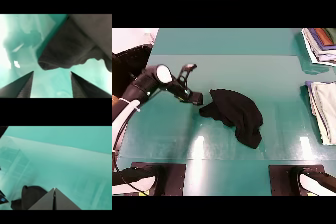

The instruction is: Fold the shirts.

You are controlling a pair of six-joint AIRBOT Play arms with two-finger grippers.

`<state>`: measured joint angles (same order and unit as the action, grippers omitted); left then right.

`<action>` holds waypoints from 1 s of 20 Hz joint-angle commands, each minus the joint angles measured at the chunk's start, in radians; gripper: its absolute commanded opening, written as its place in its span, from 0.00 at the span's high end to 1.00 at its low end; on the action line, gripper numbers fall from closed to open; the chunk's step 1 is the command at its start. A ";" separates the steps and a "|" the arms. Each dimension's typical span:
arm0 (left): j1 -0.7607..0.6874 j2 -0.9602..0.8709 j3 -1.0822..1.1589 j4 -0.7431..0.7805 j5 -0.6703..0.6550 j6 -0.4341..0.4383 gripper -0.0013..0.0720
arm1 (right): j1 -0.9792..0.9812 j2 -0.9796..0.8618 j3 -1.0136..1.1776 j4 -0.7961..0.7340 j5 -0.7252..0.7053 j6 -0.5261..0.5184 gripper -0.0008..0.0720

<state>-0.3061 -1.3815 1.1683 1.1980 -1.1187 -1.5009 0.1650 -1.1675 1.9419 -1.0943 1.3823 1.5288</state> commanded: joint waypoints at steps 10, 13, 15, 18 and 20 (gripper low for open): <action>0.023 -0.085 -0.113 -0.231 0.212 0.016 0.95 | 0.000 -0.041 0.001 -0.009 0.136 0.001 0.96; 0.045 -0.047 -0.034 -0.161 0.183 0.016 0.95 | 0.000 -0.025 -0.042 -0.062 0.225 0.018 0.96; 0.068 0.005 0.021 -0.108 0.177 0.017 0.95 | -0.005 0.029 -0.191 -0.066 0.214 0.018 0.96; 0.074 0.066 0.058 -0.036 0.175 0.017 0.95 | -0.004 0.125 -0.529 -0.080 0.113 0.019 0.96; 0.074 0.070 0.058 -0.032 0.160 0.017 0.95 | -0.004 0.175 -0.787 -0.036 0.016 0.027 0.72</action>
<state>-0.2375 -1.3403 1.2041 1.1194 -0.9443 -1.4837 0.1616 -1.0618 1.4494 -1.1557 1.5024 1.5482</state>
